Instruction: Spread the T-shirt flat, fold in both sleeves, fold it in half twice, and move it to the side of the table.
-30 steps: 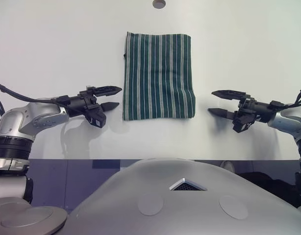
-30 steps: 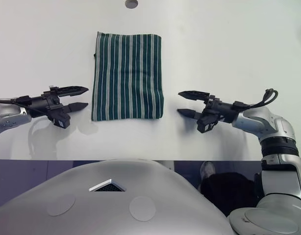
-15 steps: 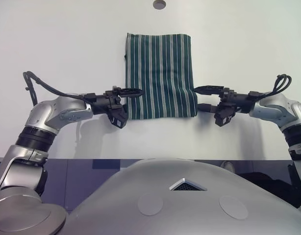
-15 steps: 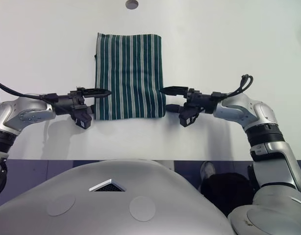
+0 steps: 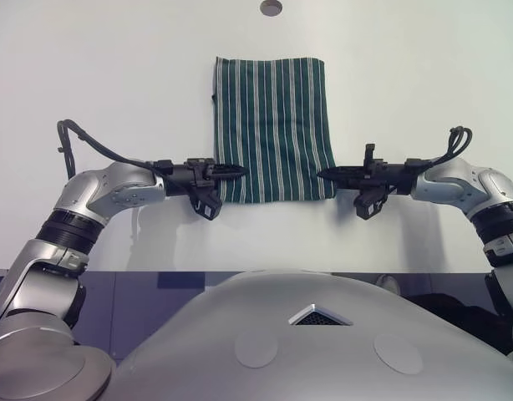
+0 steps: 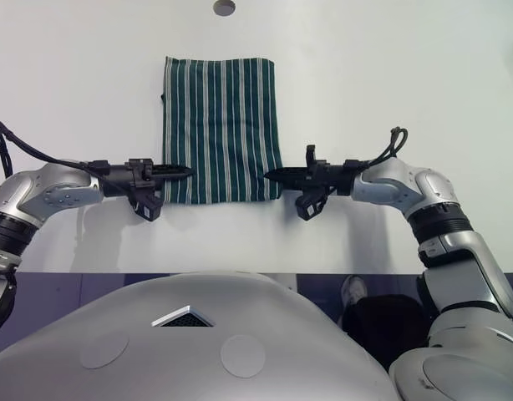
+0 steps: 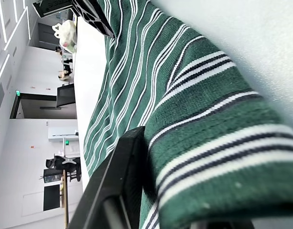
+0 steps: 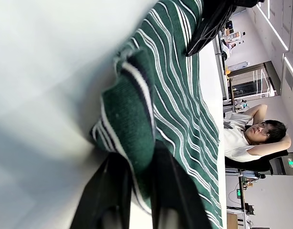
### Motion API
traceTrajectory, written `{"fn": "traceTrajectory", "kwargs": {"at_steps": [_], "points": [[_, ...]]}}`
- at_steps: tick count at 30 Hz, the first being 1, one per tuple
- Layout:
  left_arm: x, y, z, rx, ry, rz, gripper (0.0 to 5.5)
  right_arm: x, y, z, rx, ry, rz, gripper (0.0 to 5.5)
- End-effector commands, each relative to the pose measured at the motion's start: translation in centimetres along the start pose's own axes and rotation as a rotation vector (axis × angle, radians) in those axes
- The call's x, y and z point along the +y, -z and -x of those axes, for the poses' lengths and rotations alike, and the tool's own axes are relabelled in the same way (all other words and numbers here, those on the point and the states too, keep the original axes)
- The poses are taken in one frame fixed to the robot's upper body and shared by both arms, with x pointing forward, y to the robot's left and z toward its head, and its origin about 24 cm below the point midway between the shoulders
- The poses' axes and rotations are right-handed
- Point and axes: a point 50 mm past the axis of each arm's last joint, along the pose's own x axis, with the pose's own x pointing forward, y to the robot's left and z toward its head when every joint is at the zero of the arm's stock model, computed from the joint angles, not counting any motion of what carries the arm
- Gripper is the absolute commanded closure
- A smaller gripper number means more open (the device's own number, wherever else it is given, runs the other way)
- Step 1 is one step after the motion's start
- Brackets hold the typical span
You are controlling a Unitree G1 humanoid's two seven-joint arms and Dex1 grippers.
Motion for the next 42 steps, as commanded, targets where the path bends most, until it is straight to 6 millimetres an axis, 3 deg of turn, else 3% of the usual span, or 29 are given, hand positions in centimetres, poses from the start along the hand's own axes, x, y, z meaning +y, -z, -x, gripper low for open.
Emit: {"fn": "traceTrajectory", "kwargs": {"at_steps": [1,7,14,18,21,24,32,36,42], "points": [[-4.0,-0.2,0.0,0.032,0.209,0.098,4.9,2.3,0.0,-0.3,0.031,-0.12,-0.054,5.38],[-3.2,-1.2,-0.6,-0.094,0.282,0.236,5.42,1.5,-0.4,-0.3,0.004,-0.127,-0.182,5.44],[-0.3,-4.3,0.4,-0.279,0.464,0.562,5.47,0.1,-4.8,1.3,-0.107,-0.416,-0.56,5.46],[0.4,-5.9,1.5,-0.324,0.566,0.726,5.47,0.4,-5.7,2.0,-0.119,-0.516,-0.709,5.46],[2.4,-4.9,1.7,-0.338,0.483,0.876,5.47,-0.1,-4.5,1.9,-0.114,-0.452,-0.866,5.47],[3.7,-3.7,1.7,-0.348,0.397,0.961,5.48,-1.9,-2.9,1.8,-0.13,-0.351,-0.996,5.47],[6.9,-0.1,1.9,-0.356,0.23,1.133,5.48,-10.4,-0.9,0.5,-0.249,-0.161,-1.136,5.47],[7.5,2.3,2.3,-0.314,0.153,1.218,5.48,-10.6,1.3,0.1,-0.158,-0.116,-1.145,5.47],[5.9,4.7,2.8,-0.167,0.106,1.301,5.48,-8.2,4.0,0.0,-0.018,-0.057,-1.203,5.47]]}}
